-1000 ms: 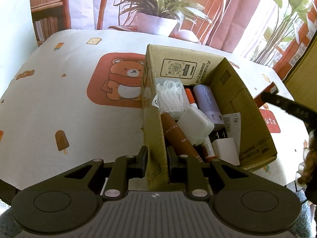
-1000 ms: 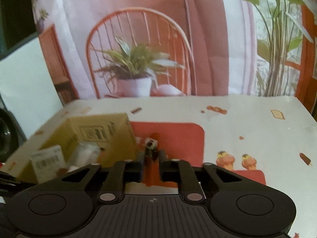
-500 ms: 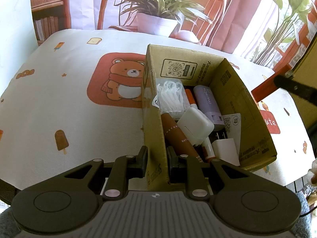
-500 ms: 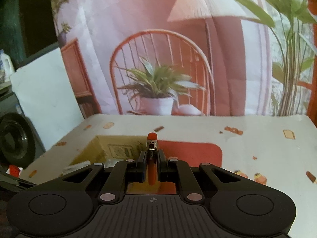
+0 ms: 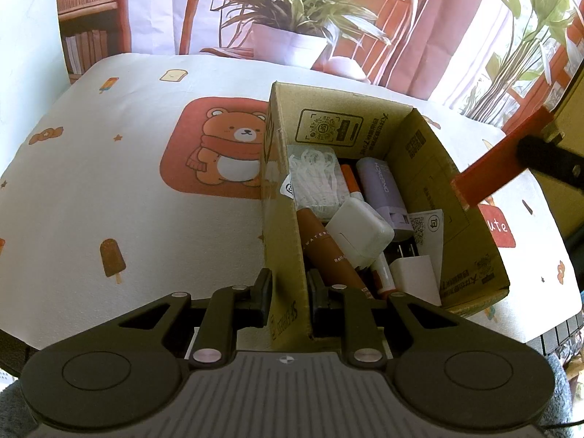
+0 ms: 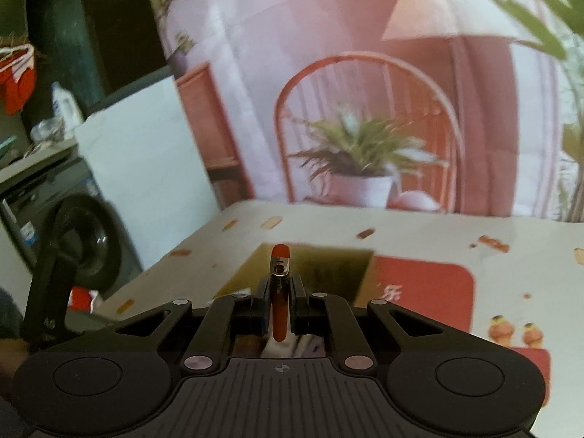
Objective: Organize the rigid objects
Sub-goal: 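Carry the red lighter over the box with the right tool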
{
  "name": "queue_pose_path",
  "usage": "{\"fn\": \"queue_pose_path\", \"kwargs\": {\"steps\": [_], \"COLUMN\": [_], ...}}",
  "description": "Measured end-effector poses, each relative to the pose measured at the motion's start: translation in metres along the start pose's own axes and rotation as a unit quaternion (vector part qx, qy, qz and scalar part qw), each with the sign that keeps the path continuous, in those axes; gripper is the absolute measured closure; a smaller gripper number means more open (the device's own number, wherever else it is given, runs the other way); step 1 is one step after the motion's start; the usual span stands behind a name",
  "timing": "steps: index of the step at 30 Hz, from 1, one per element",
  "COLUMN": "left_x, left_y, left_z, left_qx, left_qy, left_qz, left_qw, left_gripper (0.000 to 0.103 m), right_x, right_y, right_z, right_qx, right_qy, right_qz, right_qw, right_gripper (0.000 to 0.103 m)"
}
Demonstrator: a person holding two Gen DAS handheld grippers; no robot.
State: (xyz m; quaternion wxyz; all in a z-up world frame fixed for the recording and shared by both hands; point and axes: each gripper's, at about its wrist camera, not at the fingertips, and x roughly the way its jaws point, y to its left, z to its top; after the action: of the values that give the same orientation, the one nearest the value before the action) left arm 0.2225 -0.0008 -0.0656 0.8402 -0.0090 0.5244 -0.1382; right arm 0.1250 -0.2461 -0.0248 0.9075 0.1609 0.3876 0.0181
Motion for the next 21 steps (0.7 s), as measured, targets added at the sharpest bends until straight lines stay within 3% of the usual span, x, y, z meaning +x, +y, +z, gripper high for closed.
{"fn": "queue_pose_path", "kwargs": {"steps": [12,21], "left_x": [0.000,0.000], "left_y": [0.000,0.000], "left_z": [0.001,0.001], "left_qx": [-0.002,-0.003], "left_qy": [-0.001,-0.002], "left_qz": [-0.002,-0.003], "left_qw": [1.0000,1.0000], "left_gripper": [0.081,0.081], "right_x": [0.029,0.057], "right_y": [0.017,0.015], "right_z": [-0.016,-0.020], "right_qx": [0.009,0.014], "right_qy": [0.102,0.155], "right_qz": [0.034,0.032], "right_qw": [0.994,0.987], "right_gripper": [0.093,0.093]}}
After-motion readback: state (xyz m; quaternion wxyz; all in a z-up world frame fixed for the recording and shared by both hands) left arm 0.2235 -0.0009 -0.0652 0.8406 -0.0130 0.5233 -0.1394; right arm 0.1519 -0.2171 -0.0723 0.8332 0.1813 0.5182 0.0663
